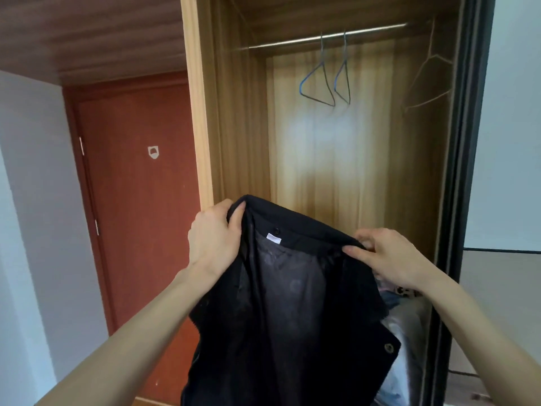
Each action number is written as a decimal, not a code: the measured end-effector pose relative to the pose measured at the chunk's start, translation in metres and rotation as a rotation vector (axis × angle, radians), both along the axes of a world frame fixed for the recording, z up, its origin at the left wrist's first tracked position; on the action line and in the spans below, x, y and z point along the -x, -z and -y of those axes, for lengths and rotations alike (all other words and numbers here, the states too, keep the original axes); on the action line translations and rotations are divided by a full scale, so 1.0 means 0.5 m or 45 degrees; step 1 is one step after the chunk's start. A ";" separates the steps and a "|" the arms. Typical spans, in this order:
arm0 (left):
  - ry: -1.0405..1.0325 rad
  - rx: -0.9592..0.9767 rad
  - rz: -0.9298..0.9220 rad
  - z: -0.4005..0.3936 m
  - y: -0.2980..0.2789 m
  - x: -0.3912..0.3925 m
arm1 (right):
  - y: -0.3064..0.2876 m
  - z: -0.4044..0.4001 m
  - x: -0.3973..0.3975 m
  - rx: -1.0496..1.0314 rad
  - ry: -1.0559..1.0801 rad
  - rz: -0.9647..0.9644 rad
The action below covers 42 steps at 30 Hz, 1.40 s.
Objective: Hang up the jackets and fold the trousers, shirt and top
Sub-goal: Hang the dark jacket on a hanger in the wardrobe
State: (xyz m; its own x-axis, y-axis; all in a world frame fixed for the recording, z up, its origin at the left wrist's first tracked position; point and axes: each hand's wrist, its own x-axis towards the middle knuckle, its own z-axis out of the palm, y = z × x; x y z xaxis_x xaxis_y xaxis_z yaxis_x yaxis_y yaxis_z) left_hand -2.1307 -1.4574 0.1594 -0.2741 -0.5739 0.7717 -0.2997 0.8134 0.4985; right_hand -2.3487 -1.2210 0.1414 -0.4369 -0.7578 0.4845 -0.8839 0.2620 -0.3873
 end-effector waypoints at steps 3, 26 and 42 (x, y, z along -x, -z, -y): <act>0.020 -0.021 -0.085 0.016 -0.034 0.053 | -0.030 0.023 0.039 0.014 0.050 -0.114; 0.216 0.074 0.030 0.193 -0.196 0.329 | -0.479 0.383 0.151 0.758 0.079 0.016; 0.185 0.116 0.119 0.309 -0.196 0.321 | -0.720 0.636 0.289 1.058 0.273 0.757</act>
